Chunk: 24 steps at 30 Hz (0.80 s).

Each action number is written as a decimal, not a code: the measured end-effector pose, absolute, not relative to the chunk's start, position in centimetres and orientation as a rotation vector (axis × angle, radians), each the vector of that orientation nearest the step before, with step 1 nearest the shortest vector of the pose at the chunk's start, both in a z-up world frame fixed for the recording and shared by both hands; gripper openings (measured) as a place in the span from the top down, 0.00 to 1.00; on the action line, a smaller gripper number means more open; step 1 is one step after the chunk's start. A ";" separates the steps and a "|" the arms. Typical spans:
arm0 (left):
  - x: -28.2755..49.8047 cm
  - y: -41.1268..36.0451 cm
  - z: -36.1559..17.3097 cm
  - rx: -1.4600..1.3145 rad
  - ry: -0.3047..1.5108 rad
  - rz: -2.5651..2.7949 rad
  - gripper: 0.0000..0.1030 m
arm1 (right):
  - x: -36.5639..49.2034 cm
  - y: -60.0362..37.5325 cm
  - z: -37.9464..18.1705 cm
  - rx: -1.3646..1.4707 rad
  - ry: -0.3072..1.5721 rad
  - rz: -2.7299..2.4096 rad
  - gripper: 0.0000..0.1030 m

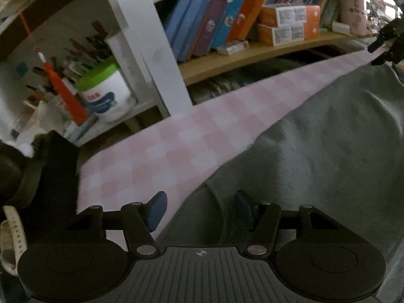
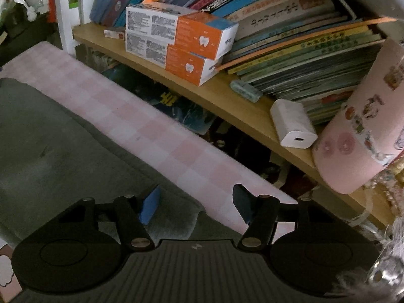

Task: Fold clothes
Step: 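Grasp the hem edge with both grippers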

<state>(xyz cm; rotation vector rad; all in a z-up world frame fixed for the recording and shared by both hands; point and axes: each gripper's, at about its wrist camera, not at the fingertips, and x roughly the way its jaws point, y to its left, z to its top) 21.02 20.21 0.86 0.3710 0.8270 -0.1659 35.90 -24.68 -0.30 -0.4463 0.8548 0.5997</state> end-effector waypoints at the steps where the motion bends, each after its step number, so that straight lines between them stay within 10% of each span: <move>1: 21.1 20.1 0.8 0.384 0.822 -0.178 0.42 | 36.0 -24.7 -0.4 -0.452 0.862 0.615 0.40; 13: 23.5 21.2 0.4 0.321 0.847 -0.275 0.42 | 37.2 -25.7 -1.6 -0.387 0.925 0.689 0.42; 19: 24.3 21.8 -0.1 0.249 0.863 -0.295 0.42 | 37.2 -25.9 -1.6 -0.349 0.939 0.720 0.59; 24: 24.6 22.1 0.0 0.142 0.922 -0.325 0.65 | 36.6 -25.8 -1.3 -0.325 0.957 0.739 0.77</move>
